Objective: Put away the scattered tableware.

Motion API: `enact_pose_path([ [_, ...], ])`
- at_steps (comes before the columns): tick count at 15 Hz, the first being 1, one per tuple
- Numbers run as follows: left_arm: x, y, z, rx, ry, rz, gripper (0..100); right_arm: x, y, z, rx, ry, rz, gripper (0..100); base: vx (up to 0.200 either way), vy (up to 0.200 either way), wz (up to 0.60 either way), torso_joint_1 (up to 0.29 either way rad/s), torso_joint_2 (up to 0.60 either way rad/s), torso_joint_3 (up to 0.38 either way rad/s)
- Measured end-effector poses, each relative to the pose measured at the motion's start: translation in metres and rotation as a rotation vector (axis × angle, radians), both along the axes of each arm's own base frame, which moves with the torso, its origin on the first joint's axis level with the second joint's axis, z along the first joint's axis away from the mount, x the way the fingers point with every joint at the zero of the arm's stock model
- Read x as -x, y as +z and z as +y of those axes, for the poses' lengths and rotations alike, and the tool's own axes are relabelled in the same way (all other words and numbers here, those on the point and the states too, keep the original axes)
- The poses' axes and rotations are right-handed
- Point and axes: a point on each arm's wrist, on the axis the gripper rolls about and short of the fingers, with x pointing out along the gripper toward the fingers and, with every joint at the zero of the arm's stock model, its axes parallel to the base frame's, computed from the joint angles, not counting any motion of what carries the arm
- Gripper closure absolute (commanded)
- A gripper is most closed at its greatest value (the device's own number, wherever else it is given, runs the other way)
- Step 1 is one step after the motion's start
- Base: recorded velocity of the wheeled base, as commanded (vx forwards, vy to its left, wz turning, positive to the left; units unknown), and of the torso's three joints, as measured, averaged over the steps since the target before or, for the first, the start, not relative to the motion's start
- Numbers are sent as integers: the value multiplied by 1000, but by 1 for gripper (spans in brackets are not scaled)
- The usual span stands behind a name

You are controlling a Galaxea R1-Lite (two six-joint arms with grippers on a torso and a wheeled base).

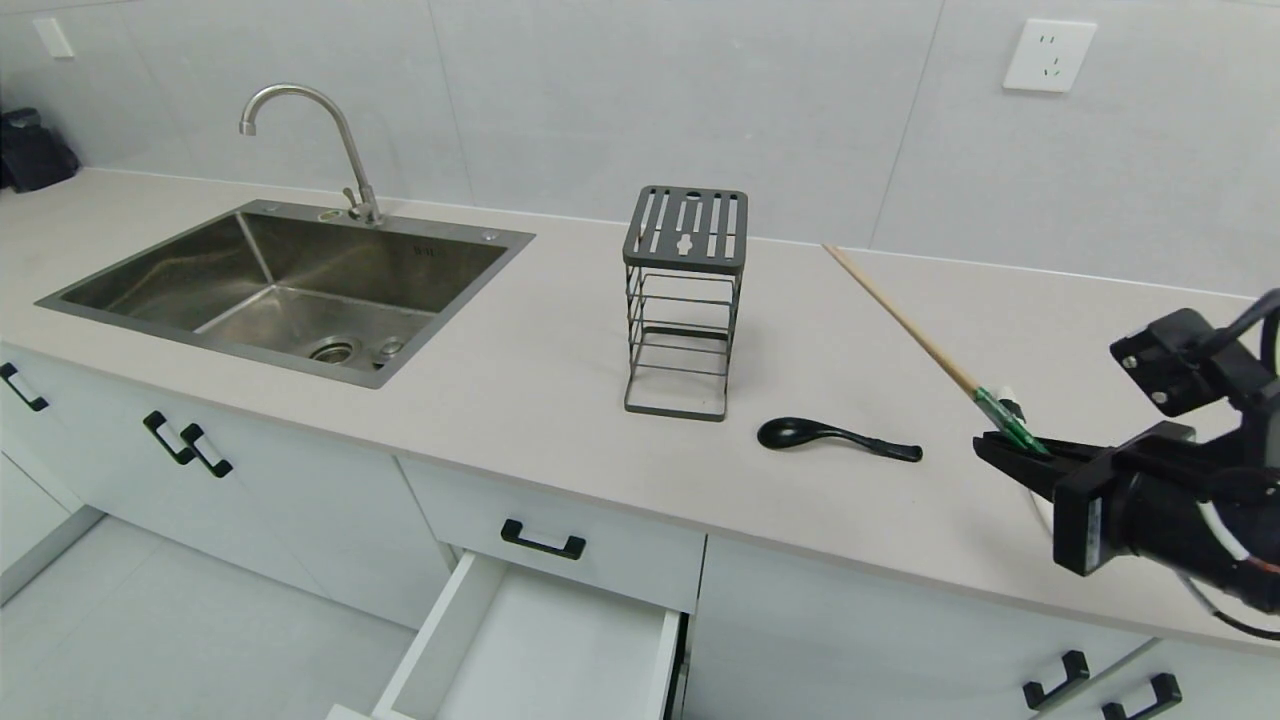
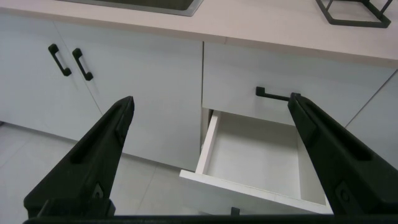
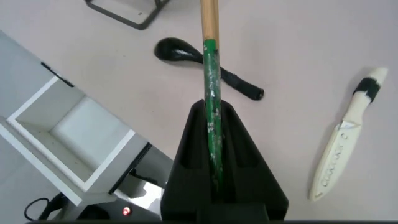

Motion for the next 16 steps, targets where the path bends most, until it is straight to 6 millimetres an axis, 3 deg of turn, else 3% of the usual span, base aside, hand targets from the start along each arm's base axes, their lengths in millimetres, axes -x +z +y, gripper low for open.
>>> enact_pose_path([
  [3,0,0,0,0,0,0,0,11,7,3,-16,47,-38,100,0,0,0,0,0,0],
  [9,0,0,0,1,0,0,0,24,11,17,-15,309,-67,100,0,0,0,0,0,0],
  [16,0,0,0,0,0,0,0,23,3,48,-48,525,-51,100,0,0,0,0,0,0],
])
